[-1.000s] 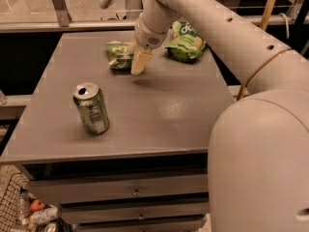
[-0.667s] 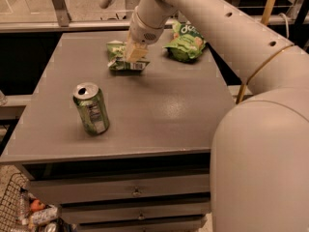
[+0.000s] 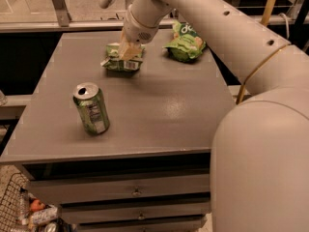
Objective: Move green jalapeno chip bag near green can
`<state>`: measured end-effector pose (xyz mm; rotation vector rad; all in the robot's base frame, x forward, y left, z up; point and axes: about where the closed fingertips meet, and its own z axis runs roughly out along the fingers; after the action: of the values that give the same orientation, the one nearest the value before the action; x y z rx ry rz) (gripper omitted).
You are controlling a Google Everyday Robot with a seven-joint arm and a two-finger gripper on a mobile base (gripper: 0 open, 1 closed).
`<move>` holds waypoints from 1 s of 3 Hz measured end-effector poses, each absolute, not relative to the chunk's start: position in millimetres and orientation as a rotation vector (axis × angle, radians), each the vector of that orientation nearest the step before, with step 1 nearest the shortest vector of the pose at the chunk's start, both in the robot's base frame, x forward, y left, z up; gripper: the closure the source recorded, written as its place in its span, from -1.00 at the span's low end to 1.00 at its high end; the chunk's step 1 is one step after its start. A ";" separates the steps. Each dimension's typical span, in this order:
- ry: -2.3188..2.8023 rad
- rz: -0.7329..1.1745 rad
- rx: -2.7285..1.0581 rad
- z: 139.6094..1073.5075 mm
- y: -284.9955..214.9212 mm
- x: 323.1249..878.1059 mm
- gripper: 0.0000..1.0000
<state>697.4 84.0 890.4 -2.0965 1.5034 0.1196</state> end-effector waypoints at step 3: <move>1.366 0.097 -2.156 939.9 97.7 677.8 1.00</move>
Offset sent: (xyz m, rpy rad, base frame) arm -0.0295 0.0173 0.0957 -0.0043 -0.1188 0.1542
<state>677.8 97.7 939.9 -2.1565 1.3658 0.0974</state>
